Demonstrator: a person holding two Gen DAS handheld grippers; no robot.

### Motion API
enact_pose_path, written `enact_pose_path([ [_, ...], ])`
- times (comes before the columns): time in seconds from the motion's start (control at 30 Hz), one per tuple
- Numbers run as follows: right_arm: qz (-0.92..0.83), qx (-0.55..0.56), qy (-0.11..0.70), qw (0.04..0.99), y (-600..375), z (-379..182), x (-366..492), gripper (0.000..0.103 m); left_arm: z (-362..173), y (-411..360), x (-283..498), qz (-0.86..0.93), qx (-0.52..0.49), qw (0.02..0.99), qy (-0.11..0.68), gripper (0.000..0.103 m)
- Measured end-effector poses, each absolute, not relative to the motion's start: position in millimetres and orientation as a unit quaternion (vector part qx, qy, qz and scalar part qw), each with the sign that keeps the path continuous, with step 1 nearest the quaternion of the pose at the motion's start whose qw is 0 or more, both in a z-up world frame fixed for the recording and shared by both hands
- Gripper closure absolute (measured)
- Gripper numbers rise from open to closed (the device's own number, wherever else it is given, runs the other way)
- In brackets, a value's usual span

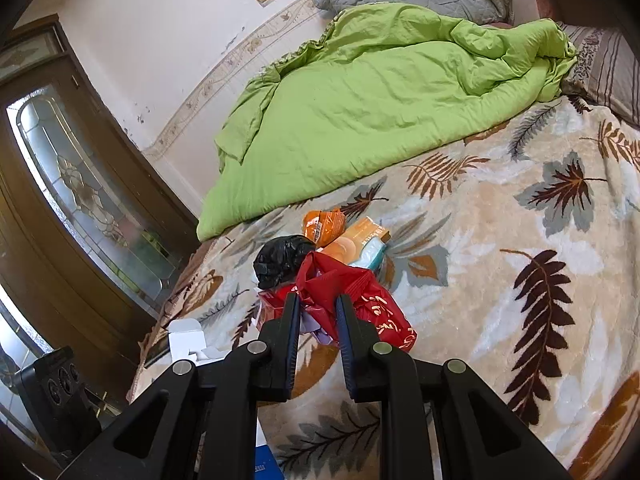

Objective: Collect trash
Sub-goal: 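Lift the white box and red wrapper and carry both toward the red wastebasket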

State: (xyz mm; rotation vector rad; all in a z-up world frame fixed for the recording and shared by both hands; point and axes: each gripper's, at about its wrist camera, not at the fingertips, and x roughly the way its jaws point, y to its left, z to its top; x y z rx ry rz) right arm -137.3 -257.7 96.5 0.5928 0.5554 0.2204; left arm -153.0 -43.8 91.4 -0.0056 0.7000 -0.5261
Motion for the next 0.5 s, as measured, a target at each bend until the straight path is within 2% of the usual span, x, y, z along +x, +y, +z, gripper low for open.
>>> enact_pose_path([
  [0.23, 0.092, 0.296, 0.248, 0.918, -279.4, 109.1, -172.2, 0.084, 109.2, -70.3, -164.4, -0.3, 0.001, 0.897, 0.325, 0.07],
  [0.5, -0.007, 0.344, 0.212, 0.915, -376.1, 115.2, -266.3, 0.083, 130.9, -153.7, -188.9, -0.419, 0.014, 0.848, 0.325, 0.07],
])
